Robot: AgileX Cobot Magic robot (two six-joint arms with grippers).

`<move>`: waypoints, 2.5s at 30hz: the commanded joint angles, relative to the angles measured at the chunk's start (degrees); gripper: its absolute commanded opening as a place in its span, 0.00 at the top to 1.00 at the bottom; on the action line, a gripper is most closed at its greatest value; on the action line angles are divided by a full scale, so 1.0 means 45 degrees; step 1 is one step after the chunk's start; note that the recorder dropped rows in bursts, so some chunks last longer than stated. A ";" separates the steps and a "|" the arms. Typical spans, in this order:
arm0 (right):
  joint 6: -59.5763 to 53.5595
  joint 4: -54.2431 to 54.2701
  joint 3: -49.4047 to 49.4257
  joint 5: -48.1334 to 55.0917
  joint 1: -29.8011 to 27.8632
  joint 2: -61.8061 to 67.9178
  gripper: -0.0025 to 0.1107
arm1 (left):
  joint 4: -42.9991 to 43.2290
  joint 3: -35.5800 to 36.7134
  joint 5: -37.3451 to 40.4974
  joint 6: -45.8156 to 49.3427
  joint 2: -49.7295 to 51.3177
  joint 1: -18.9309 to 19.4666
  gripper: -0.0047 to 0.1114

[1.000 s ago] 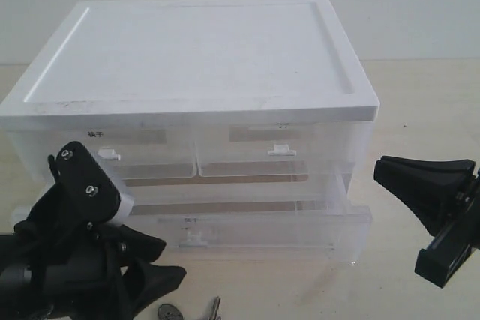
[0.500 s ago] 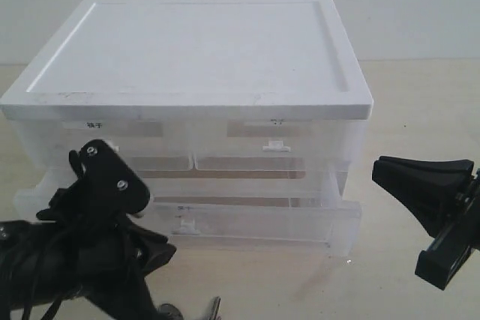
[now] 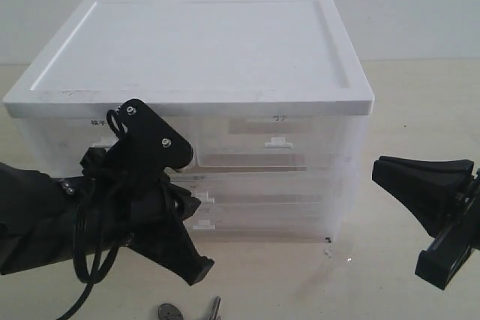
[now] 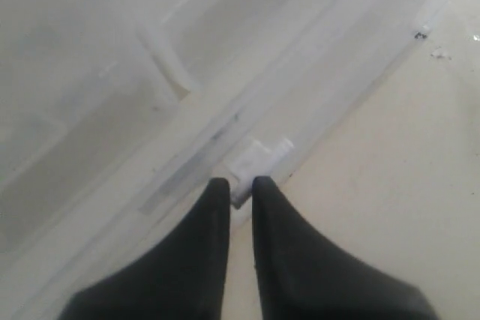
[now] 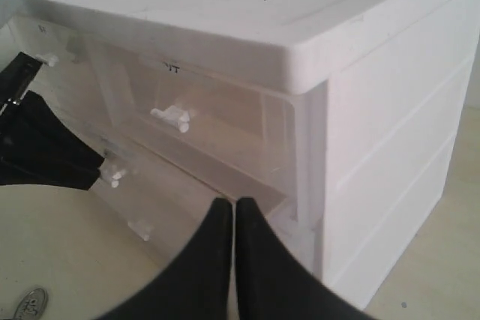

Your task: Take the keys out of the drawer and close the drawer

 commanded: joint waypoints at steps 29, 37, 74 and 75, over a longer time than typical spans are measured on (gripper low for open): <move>-0.0019 0.0044 -0.0065 -0.0172 -0.0024 0.0005 0.98 | 0.2287 -0.0020 -0.2070 -0.3268 0.0169 -0.0936 0.92; -0.0019 0.0068 -0.0065 -0.0130 -0.0024 0.0005 0.98 | 0.2194 0.0546 -0.3782 -0.3289 -0.0312 -0.2707 0.92; -0.0045 0.0152 -0.0065 -0.0061 -0.0024 0.0005 0.98 | 0.9573 0.1679 -1.1256 -1.2622 0.4237 -0.2657 0.92; -0.0045 0.0152 -0.0065 -0.0061 -0.0024 0.0005 0.98 | 0.9573 0.1594 -1.1234 -1.2622 0.4237 -0.2657 0.92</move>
